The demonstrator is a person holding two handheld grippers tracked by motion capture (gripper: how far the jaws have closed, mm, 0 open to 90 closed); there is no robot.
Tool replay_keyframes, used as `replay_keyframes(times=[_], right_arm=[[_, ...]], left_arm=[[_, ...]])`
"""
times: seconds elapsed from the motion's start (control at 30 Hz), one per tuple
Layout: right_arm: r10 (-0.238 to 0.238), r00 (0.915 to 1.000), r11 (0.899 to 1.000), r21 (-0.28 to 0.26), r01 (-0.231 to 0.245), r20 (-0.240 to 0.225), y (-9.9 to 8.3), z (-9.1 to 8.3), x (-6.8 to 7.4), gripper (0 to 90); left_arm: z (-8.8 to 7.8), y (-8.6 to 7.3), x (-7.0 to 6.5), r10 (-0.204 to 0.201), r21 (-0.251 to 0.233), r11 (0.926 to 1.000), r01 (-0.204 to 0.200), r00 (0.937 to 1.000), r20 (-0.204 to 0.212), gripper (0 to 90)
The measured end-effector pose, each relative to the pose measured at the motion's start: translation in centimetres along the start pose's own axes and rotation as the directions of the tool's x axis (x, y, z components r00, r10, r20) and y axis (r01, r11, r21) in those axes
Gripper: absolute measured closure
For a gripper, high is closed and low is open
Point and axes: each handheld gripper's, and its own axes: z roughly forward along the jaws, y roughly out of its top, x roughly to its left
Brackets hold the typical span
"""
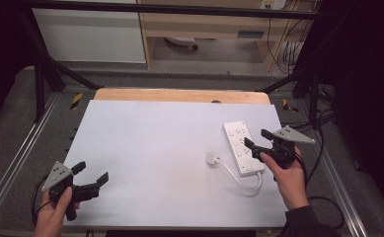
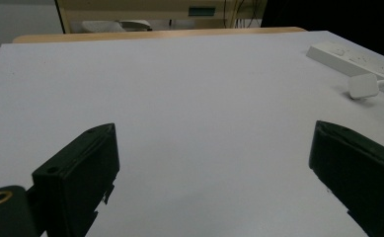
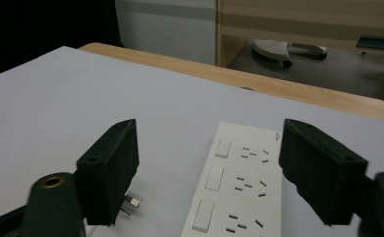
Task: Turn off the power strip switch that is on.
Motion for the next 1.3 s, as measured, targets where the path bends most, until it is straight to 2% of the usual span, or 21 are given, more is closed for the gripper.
replay_keyframes(times=[0.03,0.2,0.43,0.57,0.8,1.2,1.3], right_arm=[[0.000,1.0000,1.000,0.000,0.000,0.000,0.0,0.0,0.0,27.7],[-0.001,0.9999,1.000,-0.011,0.001,0.015,0.7,0.7,-0.2,42.2],[-0.009,0.9989,1.000,-0.020,0.010,0.046,1.0,1.3,-0.3,51.4],[-0.007,0.9989,1.000,-0.026,0.008,0.046,1.2,1.5,-0.3,54.9],[-0.023,0.9985,0.999,-0.033,0.024,0.050,1.4,2.0,-0.4,67.5],[-0.068,0.9966,0.997,-0.030,0.070,0.045,1.3,3.5,-0.5,86.4],[-0.073,0.9963,0.997,-0.023,0.074,0.046,1.2,3.7,-0.5,87.6]], left_arm=[[0.0,0.0,0.0,0.000,-0.001,1.0000,0.000,1.0000,-0.001,4.9],[0.0,0.0,0.0,0.000,-0.002,1.0000,0.000,1.0000,-0.001,4.9],[0.0,0.0,0.0,0.003,-0.002,1.0000,-0.003,1.0000,-0.003,4.9],[0.0,0.0,0.0,0.004,-0.001,1.0000,-0.004,1.0000,-0.003,4.9],[0.0,0.0,0.0,0.003,0.000,1.0000,-0.003,1.0000,-0.001,4.9],[0.1,0.0,0.0,0.004,0.003,1.0000,-0.004,1.0000,0.002,4.9],[0.1,0.0,0.0,0.004,0.005,1.0000,-0.004,1.0000,0.003,4.9]])
